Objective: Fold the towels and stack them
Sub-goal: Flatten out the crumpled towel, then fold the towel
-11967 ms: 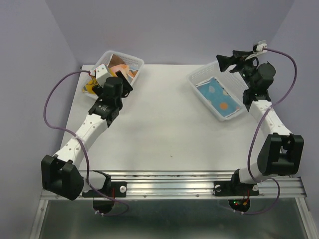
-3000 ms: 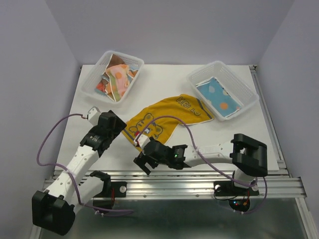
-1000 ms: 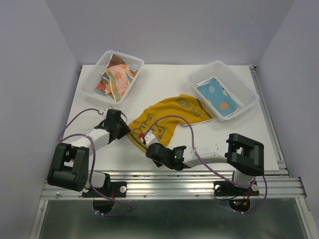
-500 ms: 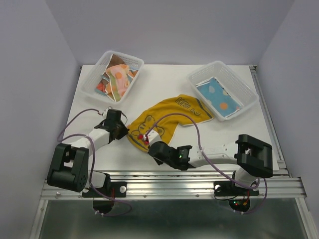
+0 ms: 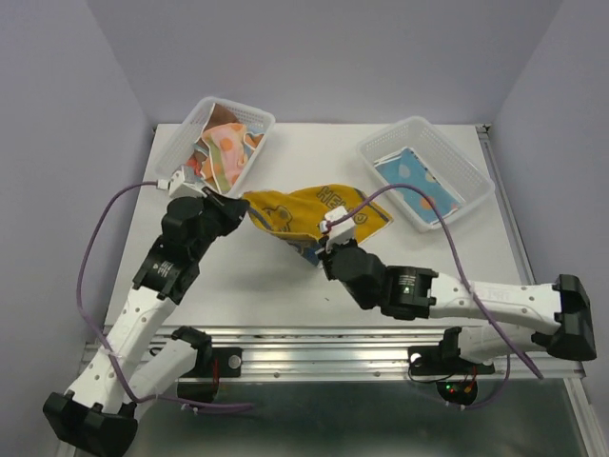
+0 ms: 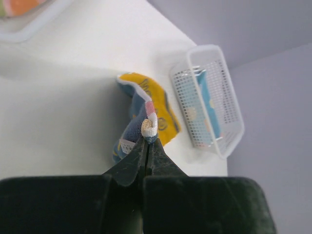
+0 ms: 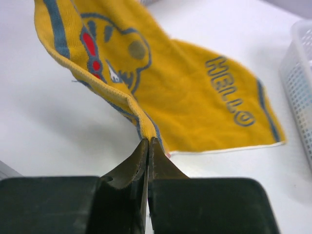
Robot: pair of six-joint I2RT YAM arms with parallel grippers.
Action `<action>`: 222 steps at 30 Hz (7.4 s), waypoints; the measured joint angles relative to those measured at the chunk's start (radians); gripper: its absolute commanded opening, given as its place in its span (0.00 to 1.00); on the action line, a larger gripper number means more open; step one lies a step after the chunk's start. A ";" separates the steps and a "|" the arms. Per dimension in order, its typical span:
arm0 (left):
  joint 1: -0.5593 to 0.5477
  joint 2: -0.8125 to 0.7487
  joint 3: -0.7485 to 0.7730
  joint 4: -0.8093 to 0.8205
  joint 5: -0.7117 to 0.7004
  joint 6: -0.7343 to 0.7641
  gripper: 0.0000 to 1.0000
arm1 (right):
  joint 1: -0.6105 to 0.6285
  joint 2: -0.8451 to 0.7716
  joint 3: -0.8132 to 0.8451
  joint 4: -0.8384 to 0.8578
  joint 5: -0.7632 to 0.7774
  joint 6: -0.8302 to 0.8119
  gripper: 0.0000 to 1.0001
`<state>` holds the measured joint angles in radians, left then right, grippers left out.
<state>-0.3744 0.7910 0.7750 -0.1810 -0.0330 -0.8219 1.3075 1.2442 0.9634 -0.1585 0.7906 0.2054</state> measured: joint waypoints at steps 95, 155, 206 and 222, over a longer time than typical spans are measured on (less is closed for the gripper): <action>0.107 0.683 0.199 0.312 0.162 0.038 0.00 | -0.809 0.484 0.467 -0.094 -0.906 -0.555 0.01; 0.010 0.263 -0.362 0.074 0.317 -0.041 0.13 | -0.552 0.117 -0.187 -0.101 -0.849 -0.124 0.21; 0.053 0.877 0.220 0.057 -0.126 0.097 0.63 | -0.773 0.665 0.308 -0.011 -0.692 0.086 0.56; 0.075 0.973 0.275 0.060 -0.102 0.111 0.19 | -0.818 0.746 0.332 0.037 -0.736 0.082 0.47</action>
<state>-0.2993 1.7638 1.0504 -0.1215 -0.1352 -0.7105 0.4892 1.9903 1.2953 -0.1215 0.0544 0.2878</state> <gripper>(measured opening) 0.340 0.482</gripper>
